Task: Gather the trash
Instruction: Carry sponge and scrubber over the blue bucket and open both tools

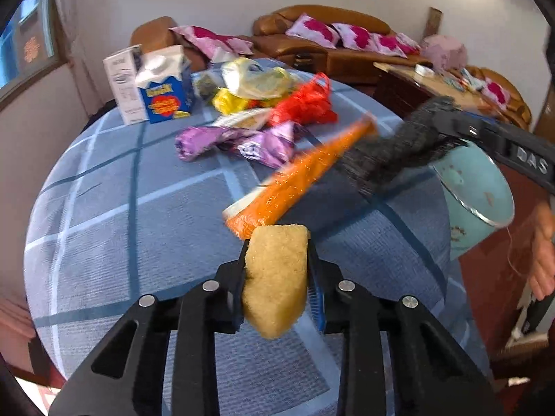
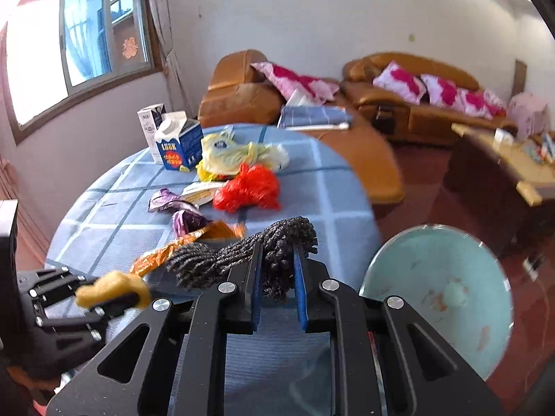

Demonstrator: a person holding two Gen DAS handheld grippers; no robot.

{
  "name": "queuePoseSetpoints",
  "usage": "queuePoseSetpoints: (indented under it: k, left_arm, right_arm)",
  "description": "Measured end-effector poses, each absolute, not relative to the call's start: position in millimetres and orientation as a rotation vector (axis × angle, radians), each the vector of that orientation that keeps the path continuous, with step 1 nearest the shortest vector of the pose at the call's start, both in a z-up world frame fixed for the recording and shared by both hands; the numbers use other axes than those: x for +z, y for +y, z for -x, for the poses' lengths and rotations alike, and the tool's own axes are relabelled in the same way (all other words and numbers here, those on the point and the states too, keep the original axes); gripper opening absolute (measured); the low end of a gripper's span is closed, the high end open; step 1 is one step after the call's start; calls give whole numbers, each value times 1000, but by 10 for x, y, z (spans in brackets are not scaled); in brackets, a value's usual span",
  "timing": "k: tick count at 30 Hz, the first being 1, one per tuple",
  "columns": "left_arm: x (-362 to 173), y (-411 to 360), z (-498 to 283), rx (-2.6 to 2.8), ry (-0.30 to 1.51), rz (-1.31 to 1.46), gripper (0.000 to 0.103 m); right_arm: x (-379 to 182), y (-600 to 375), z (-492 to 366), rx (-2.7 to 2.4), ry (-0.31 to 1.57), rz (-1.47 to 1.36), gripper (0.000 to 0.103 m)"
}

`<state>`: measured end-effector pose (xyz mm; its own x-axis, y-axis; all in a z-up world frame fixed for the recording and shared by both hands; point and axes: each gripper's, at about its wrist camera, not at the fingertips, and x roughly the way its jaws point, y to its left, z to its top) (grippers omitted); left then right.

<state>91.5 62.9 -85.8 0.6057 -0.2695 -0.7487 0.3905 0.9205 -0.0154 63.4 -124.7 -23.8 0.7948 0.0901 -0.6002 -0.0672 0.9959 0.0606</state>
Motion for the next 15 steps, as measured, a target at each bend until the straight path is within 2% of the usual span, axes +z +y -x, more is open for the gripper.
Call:
queuePoseSetpoints:
  k: [15]
  left_arm:
    - [-465,919,-856,-257,758,-71,28]
  right_arm:
    - [-42,-1692,-427,-3,563,-152,17]
